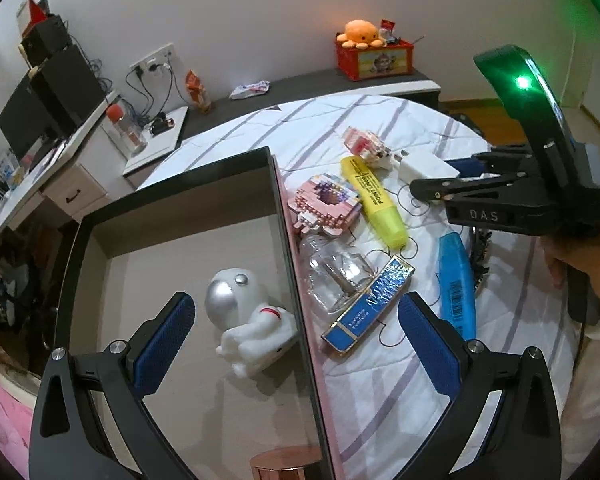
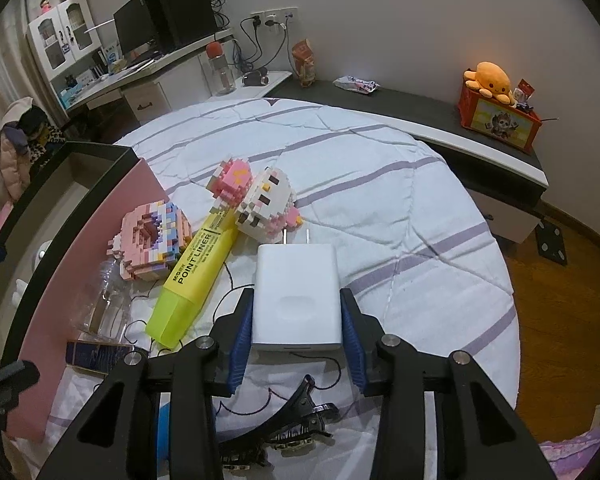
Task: Organize rigid objects
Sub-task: 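Grasp white charger with right gripper while left gripper moves toward blue highlighter, then close left gripper on the blue highlighter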
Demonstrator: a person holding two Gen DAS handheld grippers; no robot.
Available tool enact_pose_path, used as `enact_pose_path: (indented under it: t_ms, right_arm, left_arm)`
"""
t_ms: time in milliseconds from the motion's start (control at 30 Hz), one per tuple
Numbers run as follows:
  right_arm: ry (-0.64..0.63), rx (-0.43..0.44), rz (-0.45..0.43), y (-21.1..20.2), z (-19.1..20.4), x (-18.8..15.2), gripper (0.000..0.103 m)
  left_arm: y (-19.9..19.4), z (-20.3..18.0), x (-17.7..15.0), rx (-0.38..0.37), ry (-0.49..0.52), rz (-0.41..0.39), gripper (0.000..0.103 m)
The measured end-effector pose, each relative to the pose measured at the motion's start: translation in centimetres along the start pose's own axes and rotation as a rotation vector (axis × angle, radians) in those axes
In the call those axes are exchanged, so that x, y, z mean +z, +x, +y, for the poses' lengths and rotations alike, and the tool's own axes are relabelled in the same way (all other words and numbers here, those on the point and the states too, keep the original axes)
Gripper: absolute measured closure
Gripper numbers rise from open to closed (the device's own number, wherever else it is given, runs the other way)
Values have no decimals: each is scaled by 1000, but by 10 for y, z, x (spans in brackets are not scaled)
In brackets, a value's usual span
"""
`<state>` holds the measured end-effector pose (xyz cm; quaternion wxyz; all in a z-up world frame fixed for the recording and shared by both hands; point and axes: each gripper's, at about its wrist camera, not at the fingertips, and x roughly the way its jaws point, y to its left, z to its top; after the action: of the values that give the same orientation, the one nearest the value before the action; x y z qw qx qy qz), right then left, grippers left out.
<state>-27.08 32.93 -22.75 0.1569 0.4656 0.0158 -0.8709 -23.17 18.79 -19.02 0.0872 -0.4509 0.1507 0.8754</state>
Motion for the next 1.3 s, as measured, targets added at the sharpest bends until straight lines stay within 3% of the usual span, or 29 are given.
enact_pose_path:
  t_ms: [267,433,533,600,667,767,933,1000,1100,1300]
  right_arm:
    - [-7,5,2,-3,-3,-1,62]
    - [1,9,4,-7,-12,-5,62]
    - [8,19,1,-7,-14,-7,62]
    - [6,18,2,-7,-14,-7,62]
    - [5,17,1,-7,-14,-8,62]
    - [3,16,4,-7,-13,-8,62]
    - [7,15,-4,-7,-15,-10,62]
    - [4,7,-7,-7,-13,-11,62]
    - [0,0,-8,-10,-11,-13,62]
    - [10,14,-10,-17,-9,-19,62]
  left_arm:
    - [-8,-20,9,-88,7,-64,0]
    - [0,-52,6,-146,80,-41,2]
    - [7,-71,1,-180,141,-10,13]
    - [15,-79,-2,-175,168,19,33]
    - [27,-83,-3,-182,171,58,47]
    - [37,-84,-6,-187,183,88,56]
    - [38,-90,-9,-175,205,90,61]
    - [37,-94,-8,-172,220,81,80]
    - [35,-93,-9,-171,230,79,88]
    - [29,-87,-13,-162,236,81,88]
